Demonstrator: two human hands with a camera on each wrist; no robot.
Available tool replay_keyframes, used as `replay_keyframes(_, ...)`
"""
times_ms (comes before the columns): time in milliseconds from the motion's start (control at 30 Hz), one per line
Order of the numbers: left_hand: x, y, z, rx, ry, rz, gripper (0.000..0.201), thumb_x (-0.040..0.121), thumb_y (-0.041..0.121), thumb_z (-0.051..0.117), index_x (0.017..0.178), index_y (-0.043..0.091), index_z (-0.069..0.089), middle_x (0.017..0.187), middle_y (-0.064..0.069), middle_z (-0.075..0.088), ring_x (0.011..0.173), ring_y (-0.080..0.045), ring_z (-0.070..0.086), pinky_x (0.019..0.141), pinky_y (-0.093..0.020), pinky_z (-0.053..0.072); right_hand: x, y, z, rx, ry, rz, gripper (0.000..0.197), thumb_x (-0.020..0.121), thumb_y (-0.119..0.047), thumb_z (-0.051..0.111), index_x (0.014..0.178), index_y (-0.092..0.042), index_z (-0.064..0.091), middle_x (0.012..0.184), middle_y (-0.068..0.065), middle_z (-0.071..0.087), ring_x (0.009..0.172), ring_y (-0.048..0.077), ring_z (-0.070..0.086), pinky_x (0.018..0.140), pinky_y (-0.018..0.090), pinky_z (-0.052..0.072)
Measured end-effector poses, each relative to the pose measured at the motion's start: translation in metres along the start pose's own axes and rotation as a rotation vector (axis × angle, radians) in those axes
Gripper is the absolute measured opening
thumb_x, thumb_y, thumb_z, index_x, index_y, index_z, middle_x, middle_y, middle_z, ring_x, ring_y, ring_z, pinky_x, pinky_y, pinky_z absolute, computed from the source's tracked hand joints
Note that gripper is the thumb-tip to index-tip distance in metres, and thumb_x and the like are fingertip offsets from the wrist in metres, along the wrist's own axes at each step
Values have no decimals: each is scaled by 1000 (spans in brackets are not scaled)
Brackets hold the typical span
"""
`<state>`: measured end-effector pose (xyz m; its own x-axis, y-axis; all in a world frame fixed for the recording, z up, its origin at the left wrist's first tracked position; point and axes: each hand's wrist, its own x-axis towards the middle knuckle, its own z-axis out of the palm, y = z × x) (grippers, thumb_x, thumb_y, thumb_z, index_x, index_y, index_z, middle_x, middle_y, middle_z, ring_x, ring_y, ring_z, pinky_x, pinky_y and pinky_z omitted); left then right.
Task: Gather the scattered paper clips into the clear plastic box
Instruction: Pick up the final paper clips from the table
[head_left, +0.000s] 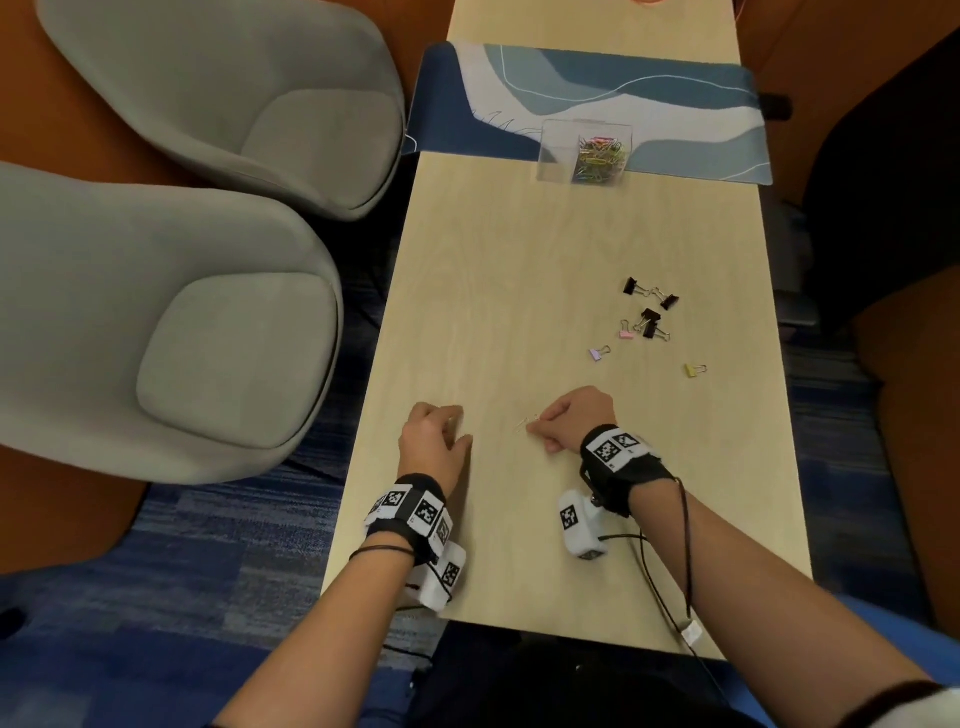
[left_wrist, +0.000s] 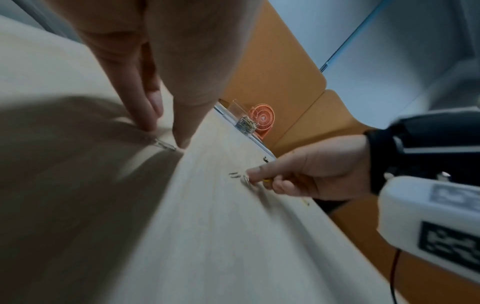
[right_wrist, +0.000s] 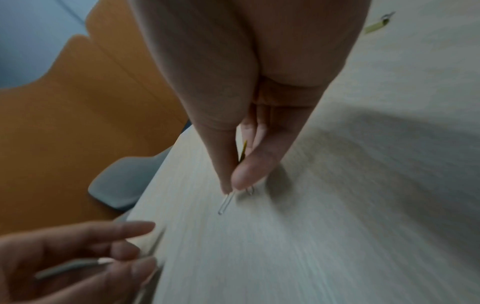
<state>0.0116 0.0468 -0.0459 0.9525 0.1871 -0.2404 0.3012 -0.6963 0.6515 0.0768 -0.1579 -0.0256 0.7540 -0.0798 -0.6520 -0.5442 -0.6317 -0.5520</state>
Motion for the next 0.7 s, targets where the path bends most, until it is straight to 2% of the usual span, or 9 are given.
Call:
replay_keyframes(100,-5,-1,-3,106,-13,61,14,84,8,70,97,11,73,94,-6,64,82,-21,61,79,-32,54,3,-4,14,-127,112,-30,14,72,-20,79,65,-11,71,65,8,71,65,20,71,69,32,60)
replay_keyframes(200,-7,-3,-1,126,-12,41,13,86,1,62,84,7,73,78,-7,66,71,-23,61,72,-35,56,1,-7,17,-182,95,-20,16,76,-19,72,61,-13,69,64,7,71,66,20,71,68,33,60)
replay_keyframes(267,-5,-2,2,131,-19,48,14,85,-3,57,86,4,68,72,-4,57,66,-22,53,68,-37,53,0,-11,17,-229,45,-13,16,79,-18,67,64,-13,65,67,9,72,65,23,72,67,35,60)
replay_keyframes(333,-3,4,8,123,-44,97,22,89,-3,53,102,6,68,80,-8,61,72,-26,55,70,-37,52,1,-12,16,-277,-9,-40,16,81,-16,64,66,-13,58,73,12,74,67,26,72,68,37,60)
replay_keyframes(400,0,17,14,96,-82,159,28,93,0,50,116,7,66,91,-16,64,81,-31,60,75,-40,53,2,-9,10,-245,-44,-53,17,83,-16,63,66,-14,60,70,10,73,66,22,72,70,32,59)
replay_keyframes(500,5,39,27,42,-111,186,18,93,7,53,104,5,67,89,-17,63,82,-31,60,75,-38,50,1,6,-6,-60,-54,-14,17,85,-19,67,70,-11,68,61,3,69,55,9,67,65,17,52)
replay_keyframes(533,6,45,32,23,-114,169,14,92,10,56,98,3,67,86,-16,64,80,-31,60,74,-38,50,3,12,-11,7,-48,-2,16,84,-19,69,72,-9,70,62,3,70,57,9,68,68,18,54)
replay_keyframes(600,5,49,41,-19,-120,123,15,89,15,61,89,1,67,79,-14,66,77,-31,61,74,-38,53,7,22,-21,137,-44,28,15,81,-17,73,75,-3,72,68,6,72,65,17,72,80,30,58)
replay_keyframes(700,1,51,47,-60,-118,59,14,87,16,68,93,4,73,82,-12,71,79,-28,65,78,-33,54,11,22,-33,240,-48,58,13,80,-11,74,69,-4,70,66,7,69,66,23,70,86,39,57)
